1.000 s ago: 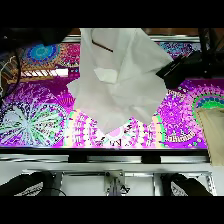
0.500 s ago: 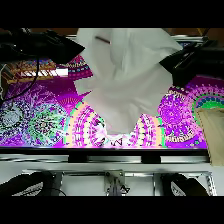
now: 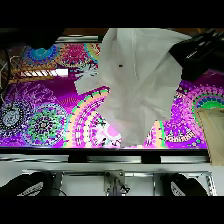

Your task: Fold the shirts.

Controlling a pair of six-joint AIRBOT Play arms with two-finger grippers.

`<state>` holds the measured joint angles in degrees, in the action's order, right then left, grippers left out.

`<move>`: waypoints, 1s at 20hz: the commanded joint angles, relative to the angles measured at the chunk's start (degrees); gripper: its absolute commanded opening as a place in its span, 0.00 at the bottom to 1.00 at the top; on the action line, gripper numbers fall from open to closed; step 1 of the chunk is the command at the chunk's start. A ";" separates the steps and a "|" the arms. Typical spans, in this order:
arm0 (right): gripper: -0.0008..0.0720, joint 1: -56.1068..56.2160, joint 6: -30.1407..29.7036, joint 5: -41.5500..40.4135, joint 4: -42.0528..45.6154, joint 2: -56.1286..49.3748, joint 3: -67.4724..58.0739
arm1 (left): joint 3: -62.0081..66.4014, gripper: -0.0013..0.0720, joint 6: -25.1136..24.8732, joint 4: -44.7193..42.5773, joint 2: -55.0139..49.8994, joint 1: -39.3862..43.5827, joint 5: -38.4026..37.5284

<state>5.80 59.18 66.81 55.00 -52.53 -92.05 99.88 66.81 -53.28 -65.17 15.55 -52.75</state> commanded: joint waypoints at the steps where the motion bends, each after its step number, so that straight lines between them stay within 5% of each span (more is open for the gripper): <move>1: 0.11 0.02 -0.96 -3.19 1.22 0.50 -0.02 | 0.00 0.75 2.16 -0.11 0.76 -0.87 0.31; 4: 0.11 0.00 -1.49 -11.93 5.40 1.11 -0.02 | 0.00 0.75 3.61 -0.13 -0.59 -0.90 -1.99; 7: 0.11 -0.02 4.81 -24.50 19.96 1.46 -0.02 | 0.00 0.75 4.52 -0.09 -1.11 -0.90 -3.41; 13: 0.11 -0.04 32.39 -32.48 71.56 1.44 -0.04 | 0.00 0.75 4.87 -0.09 -1.11 -0.87 -6.60; 15: 0.11 -0.04 36.02 -31.80 84.63 1.44 -0.04 | 0.00 0.75 5.99 -0.09 -1.11 -0.87 -6.54; 20: 0.11 -11.89 41.46 -31.45 89.81 0.79 -0.04 | 0.00 0.75 6.51 0.81 -1.11 -0.87 -6.45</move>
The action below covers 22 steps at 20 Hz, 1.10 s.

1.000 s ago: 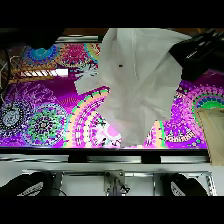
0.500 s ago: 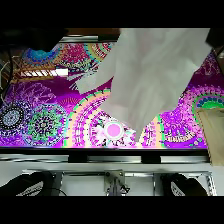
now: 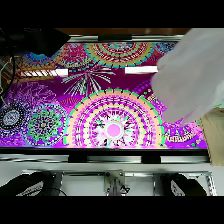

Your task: Fold the shirts.

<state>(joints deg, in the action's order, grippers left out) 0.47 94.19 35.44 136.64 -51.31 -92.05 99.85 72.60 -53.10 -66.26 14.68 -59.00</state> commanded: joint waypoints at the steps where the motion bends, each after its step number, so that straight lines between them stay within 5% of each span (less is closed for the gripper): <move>1: 0.11 -10.47 9.40 -0.66 8.04 -0.79 -0.04 | 0.02 0.75 1.11 0.63 0.00 0.00 -0.17; 9: 0.11 -33.35 21.29 -7.91 7.72 -6.80 -0.04 | 0.04 0.75 1.22 1.70 0.28 0.00 -0.15; 22: 0.11 -49.35 27.15 -18.93 7.54 -18.18 -9.03 | 0.04 0.75 6.27 2.16 0.33 0.00 0.02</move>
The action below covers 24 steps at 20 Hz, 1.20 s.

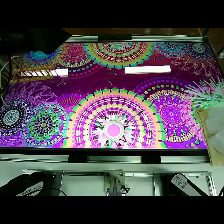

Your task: Fold the shirts.

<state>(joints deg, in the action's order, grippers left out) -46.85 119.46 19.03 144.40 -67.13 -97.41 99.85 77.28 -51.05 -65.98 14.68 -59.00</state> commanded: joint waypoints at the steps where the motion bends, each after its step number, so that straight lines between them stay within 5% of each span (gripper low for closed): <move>1: 0.11 -2.03 1.97 -3.21 -0.28 -3.19 -5.20 | 0.04 0.75 2.38 0.11 0.02 0.00 0.00; 12: 0.11 -0.98 2.08 -6.84 -5.68 -8.98 -16.09 | 0.04 0.75 2.51 1.09 -0.11 -0.02 0.00; 24: 0.11 12.79 0.00 12.13 -8.46 -5.99 -16.09 | 0.04 0.75 0.74 1.07 -0.15 -0.13 0.48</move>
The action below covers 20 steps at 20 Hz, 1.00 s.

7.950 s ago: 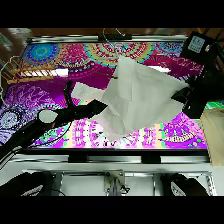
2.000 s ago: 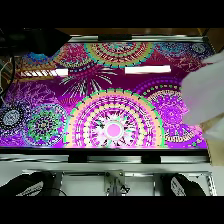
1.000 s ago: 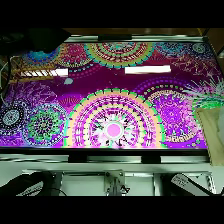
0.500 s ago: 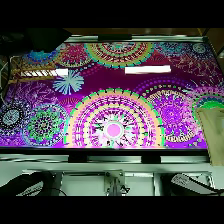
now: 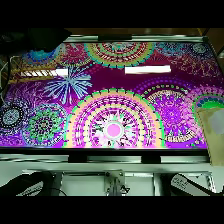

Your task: Fold the shirts.

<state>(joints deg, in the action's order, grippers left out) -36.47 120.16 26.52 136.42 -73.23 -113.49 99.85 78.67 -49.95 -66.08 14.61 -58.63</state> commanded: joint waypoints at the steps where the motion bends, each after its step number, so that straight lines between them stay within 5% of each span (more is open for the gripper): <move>1: 0.12 2.73 -0.70 4.96 -0.68 0.07 0.02 | 0.04 0.75 -0.66 -0.04 -0.04 -0.07 0.11; 2: 0.16 2.71 -0.68 5.16 -1.95 0.07 0.02 | 0.04 0.75 -0.66 -0.04 -0.04 -0.07 0.11; 4: 0.77 2.71 -0.70 6.88 -4.44 0.07 0.02 | 0.04 0.75 -0.66 -0.07 -0.04 -0.07 0.11; 5: 0.81 2.71 -0.83 8.81 -4.63 0.07 0.02 | 0.04 0.75 -0.66 -0.22 -0.04 -0.07 0.09; 9: 0.80 2.71 -1.49 25.81 -14.47 0.31 0.00 | 0.04 0.75 -3.37 -0.24 -0.04 -0.07 0.11; 12: 0.80 2.71 -8.63 41.38 -25.97 0.11 0.07 | 0.04 0.75 -3.65 -0.24 -0.04 -0.90 0.11; 14: 0.79 2.71 -13.77 48.00 -32.52 0.07 0.07 | 0.04 0.75 -3.65 -0.24 -0.04 -2.03 0.09; 16: 0.60 2.73 -19.89 53.79 -39.63 0.07 0.09 | 0.04 0.75 -3.65 -0.24 -0.09 -3.32 0.04; 20: 0.63 3.15 -24.15 61.92 -55.84 0.07 3.50 | 0.04 0.75 -3.65 -1.38 -0.07 -6.29 -1.70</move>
<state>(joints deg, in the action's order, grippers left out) -33.69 101.06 79.24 94.32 -73.14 -111.96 99.88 75.16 -50.39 -66.13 10.22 -59.07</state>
